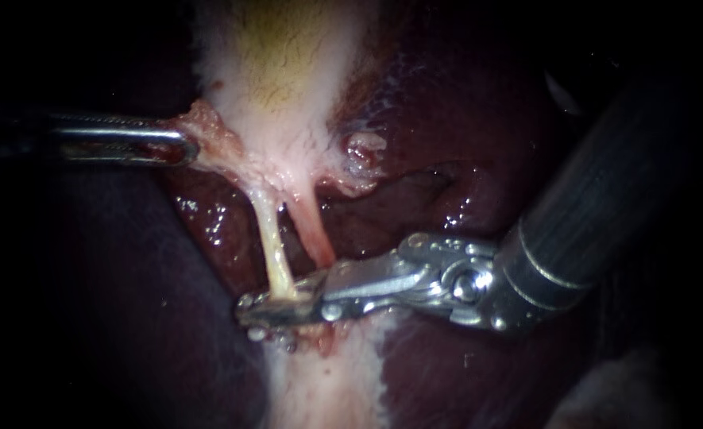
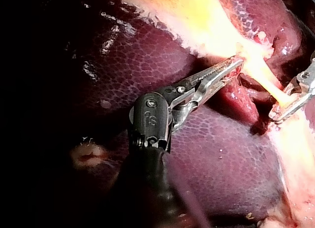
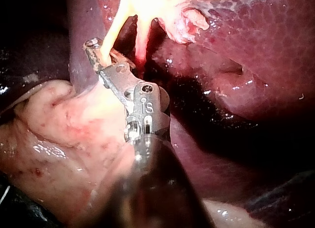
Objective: Going back second clip left tube
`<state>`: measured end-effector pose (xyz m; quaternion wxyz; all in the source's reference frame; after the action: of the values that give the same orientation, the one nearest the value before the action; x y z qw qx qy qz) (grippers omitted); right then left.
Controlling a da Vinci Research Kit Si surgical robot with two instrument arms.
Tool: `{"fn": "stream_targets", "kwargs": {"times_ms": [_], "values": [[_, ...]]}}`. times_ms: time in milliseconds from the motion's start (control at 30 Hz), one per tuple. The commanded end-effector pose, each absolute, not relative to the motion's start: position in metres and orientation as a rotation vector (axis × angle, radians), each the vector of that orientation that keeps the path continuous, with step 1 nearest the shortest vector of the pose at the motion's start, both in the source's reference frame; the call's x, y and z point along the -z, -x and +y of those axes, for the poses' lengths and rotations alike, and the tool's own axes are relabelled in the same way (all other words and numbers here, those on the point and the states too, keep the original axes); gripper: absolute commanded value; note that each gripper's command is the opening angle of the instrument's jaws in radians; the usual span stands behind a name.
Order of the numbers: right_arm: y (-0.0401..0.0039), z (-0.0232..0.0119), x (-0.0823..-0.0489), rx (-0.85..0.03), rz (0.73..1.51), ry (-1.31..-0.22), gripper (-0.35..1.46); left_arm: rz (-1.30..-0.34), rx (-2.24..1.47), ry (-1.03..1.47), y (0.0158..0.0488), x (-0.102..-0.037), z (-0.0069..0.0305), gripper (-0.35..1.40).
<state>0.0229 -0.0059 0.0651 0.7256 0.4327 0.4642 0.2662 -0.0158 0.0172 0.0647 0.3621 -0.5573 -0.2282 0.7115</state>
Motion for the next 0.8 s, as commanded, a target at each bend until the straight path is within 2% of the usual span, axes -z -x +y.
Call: {"fn": "stream_targets", "kwargs": {"times_ms": [33,133,267,333,533,800], "values": [[-0.0230,-0.0059,-0.0652,-0.587,1.024,-0.954,-0.35,-0.588,-1.832,1.436,0.0158,-0.0647,0.0172,-0.35],[-0.0230,-0.0059,-0.0651,-0.592,1.029,-0.963,-0.34,-0.588,-1.832,1.436,0.0158,-0.0648,0.0172,-0.35],[-0.0240,-0.0059,-0.0649,-0.594,1.093,-0.993,0.34,-0.587,-1.833,1.436,0.0159,-0.0648,0.0171,-0.35],[-0.0245,-0.0059,-0.0649,-0.587,1.110,-0.989,0.45,-0.587,-1.833,1.436,0.0159,-0.0648,0.0171,-0.35],[-0.0253,-0.0059,-0.0650,-0.550,1.178,-0.959,0.49,-0.587,-1.833,1.436,0.0159,-0.0648,0.0171,-0.35],[-0.0251,-0.0041,-0.0671,-0.492,1.248,-0.752,0.50,-0.586,-1.833,1.436,0.0159,-0.0649,0.0170,-0.35]]}}
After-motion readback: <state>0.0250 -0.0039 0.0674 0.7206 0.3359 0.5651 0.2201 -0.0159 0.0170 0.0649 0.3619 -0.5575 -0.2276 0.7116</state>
